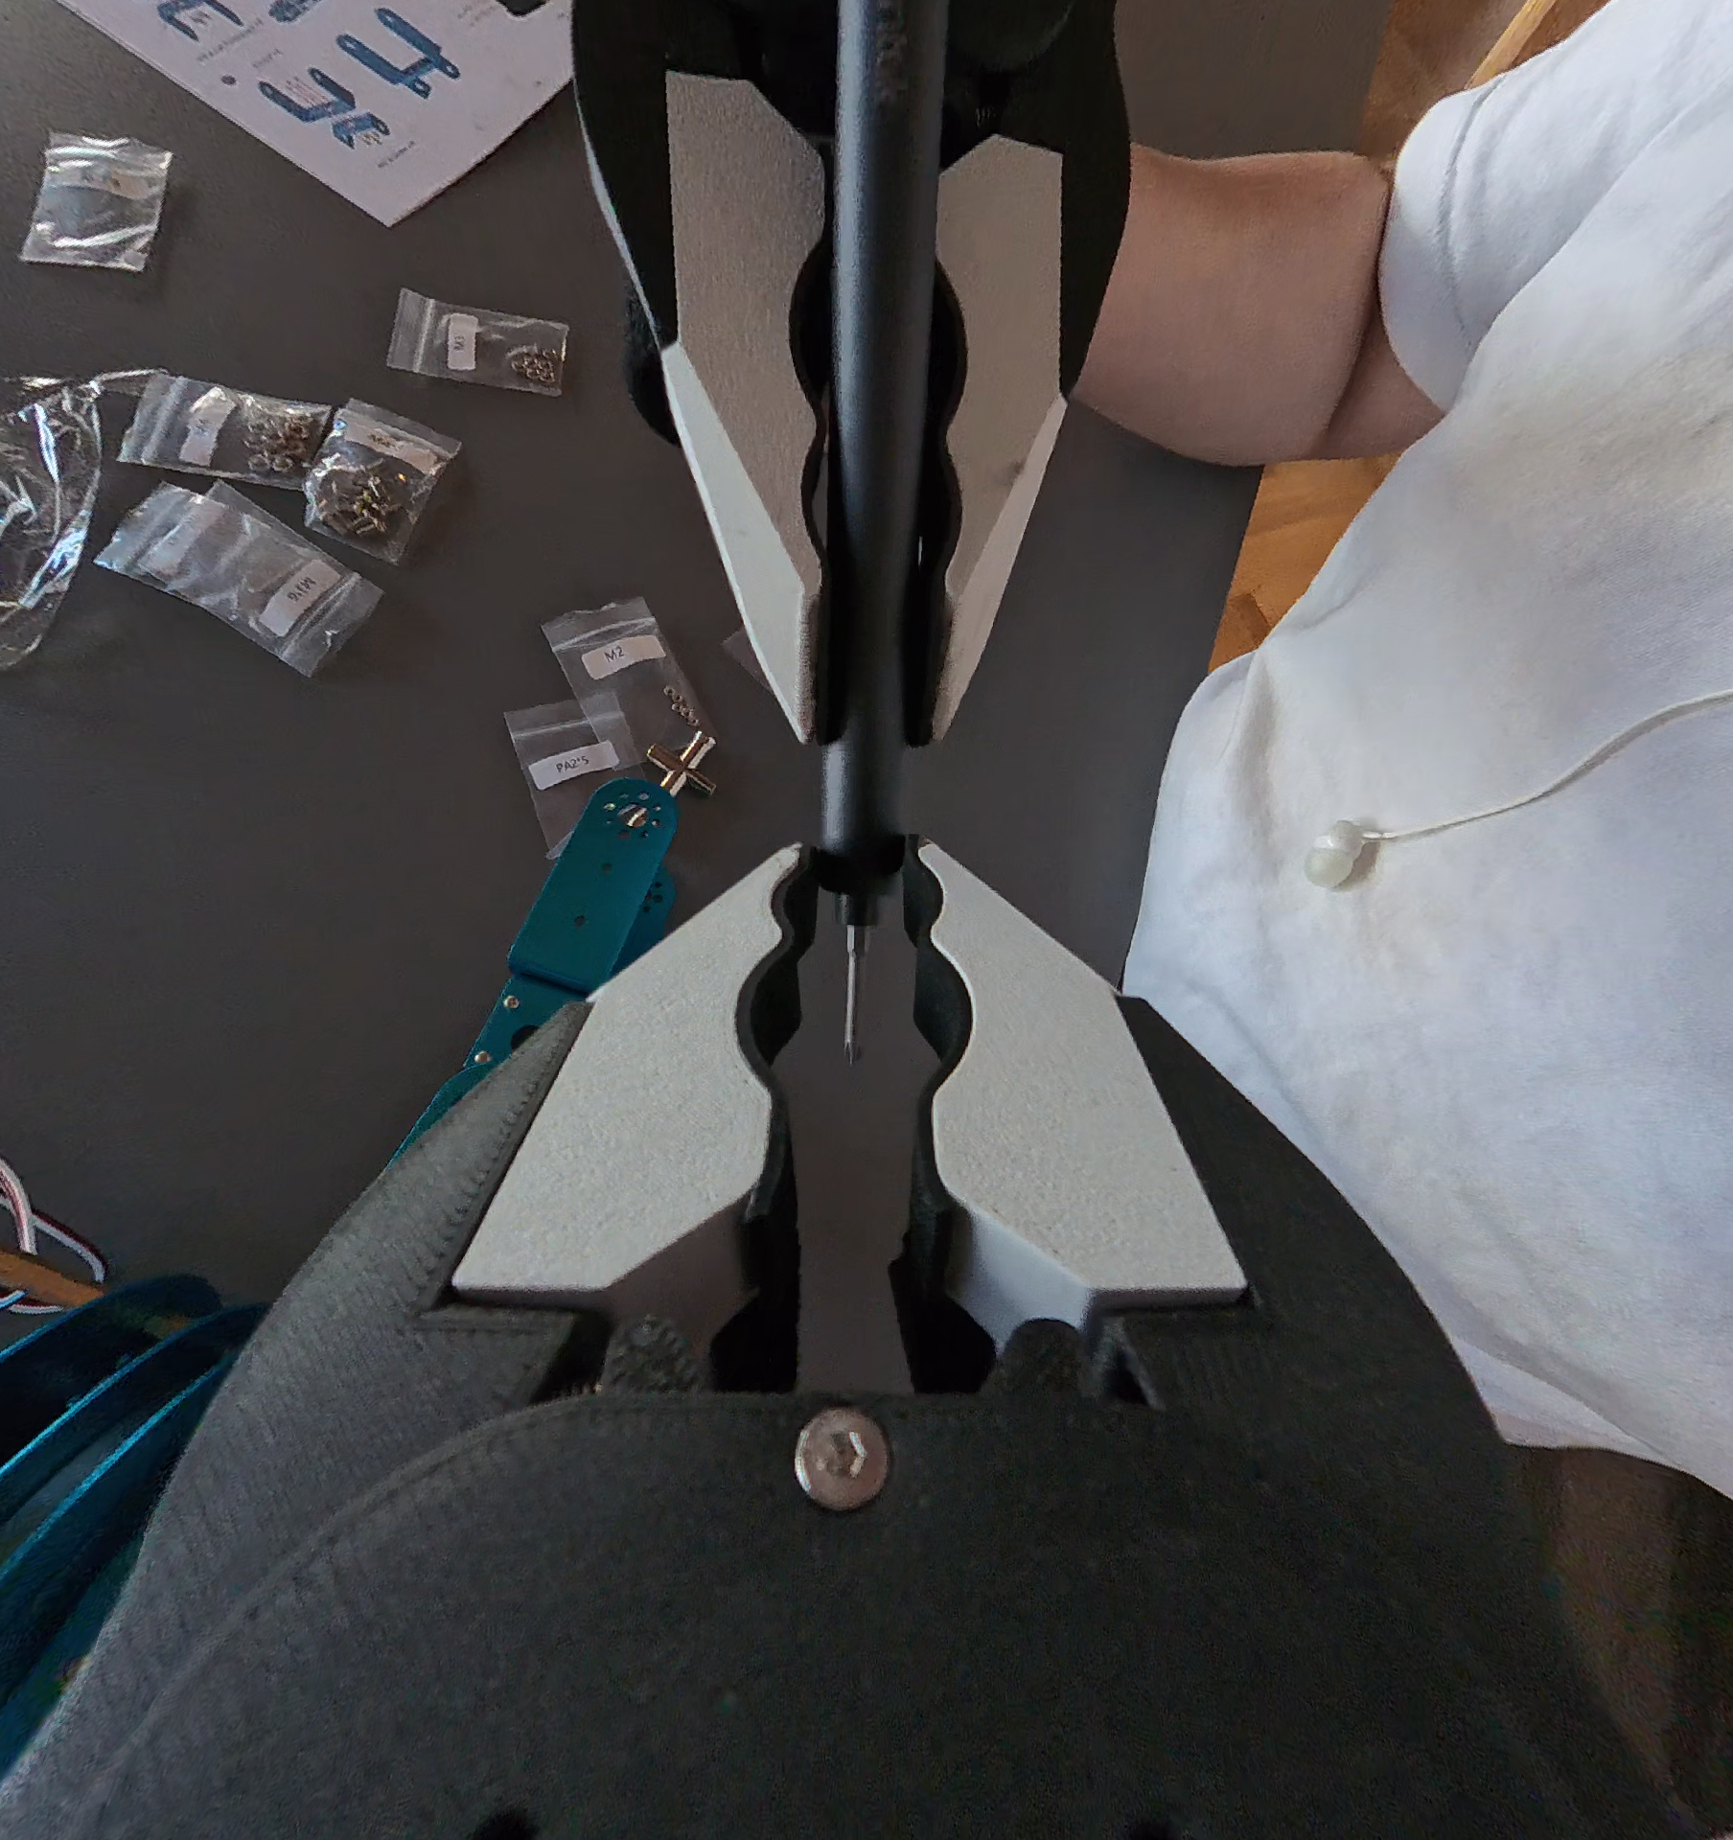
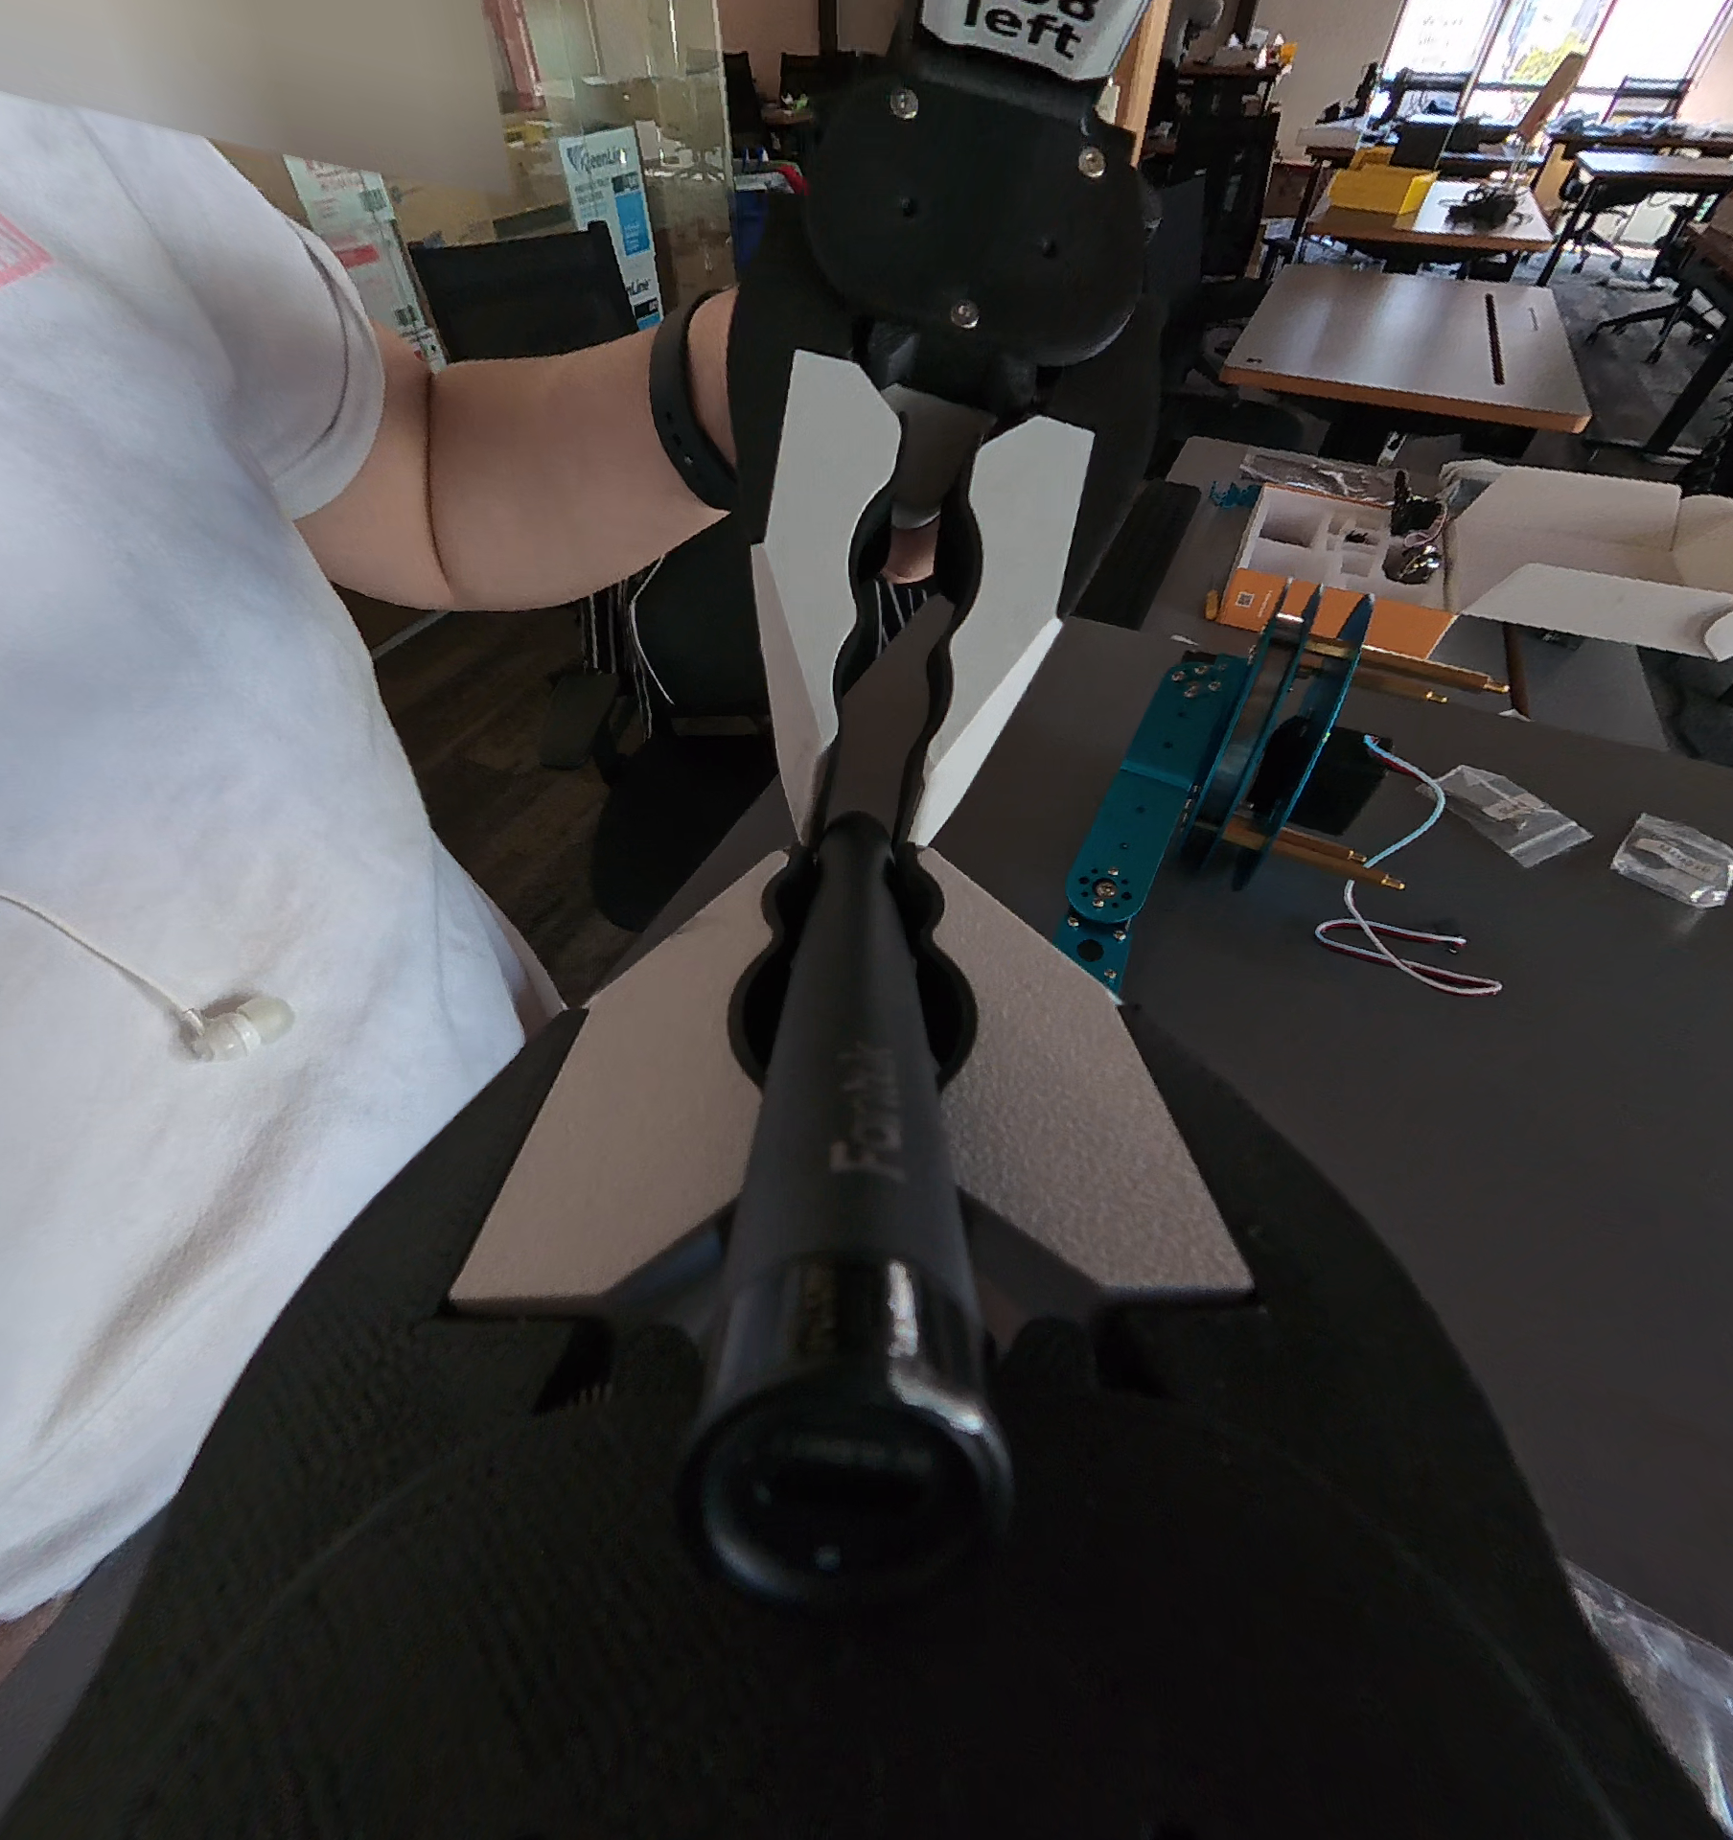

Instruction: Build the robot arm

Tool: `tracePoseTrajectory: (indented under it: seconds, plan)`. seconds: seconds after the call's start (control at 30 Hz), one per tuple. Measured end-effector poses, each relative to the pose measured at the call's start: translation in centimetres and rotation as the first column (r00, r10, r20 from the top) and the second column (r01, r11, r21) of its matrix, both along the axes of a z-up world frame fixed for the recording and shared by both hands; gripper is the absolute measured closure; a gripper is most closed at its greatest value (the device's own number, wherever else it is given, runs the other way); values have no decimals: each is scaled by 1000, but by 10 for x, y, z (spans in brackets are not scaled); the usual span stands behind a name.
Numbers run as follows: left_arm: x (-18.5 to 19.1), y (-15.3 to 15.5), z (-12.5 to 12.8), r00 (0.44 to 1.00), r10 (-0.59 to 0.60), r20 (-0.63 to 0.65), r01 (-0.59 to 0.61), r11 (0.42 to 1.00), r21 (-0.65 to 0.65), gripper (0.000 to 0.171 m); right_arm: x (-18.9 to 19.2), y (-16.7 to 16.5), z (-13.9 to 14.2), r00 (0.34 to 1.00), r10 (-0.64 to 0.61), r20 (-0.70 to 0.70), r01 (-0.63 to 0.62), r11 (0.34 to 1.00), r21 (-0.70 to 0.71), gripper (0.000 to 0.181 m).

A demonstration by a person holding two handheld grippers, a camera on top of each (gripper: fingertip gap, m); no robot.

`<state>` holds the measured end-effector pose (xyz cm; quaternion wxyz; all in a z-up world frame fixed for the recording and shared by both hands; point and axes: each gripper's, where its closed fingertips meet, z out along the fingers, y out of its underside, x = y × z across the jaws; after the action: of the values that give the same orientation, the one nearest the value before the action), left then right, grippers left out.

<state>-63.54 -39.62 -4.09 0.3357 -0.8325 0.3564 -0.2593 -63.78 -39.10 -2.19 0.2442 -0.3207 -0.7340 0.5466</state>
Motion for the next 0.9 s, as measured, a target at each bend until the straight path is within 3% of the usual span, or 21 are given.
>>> tracePoseTrajectory:
  seconds: [0.37, 0.6, 0.77, 0.9]
  plan:
    - [2, -5, -12, 999, -18, -38, 16, 999, -50, 156, 2, -5, -12, 1000, 15, 21, -15, 1000, 11, 163]
    - [3, -5, -13, 999, -22, -34, 20, 998, -62, 156, 2, -4, -12, 998, 19, 60, -16, 998, -63, 163]
    - [4, -5, -19, 998, -36, -47, 33, 997, -70, 156, 3, -5, -17, 999, 19, 49, -19, 1000, 1, 163]
    - [-5, -1, -17, 999, 23, -45, -23, 1000, 13, 154, 1, 5, -20, 999, -28, 37, 26, 999, 45, 163]
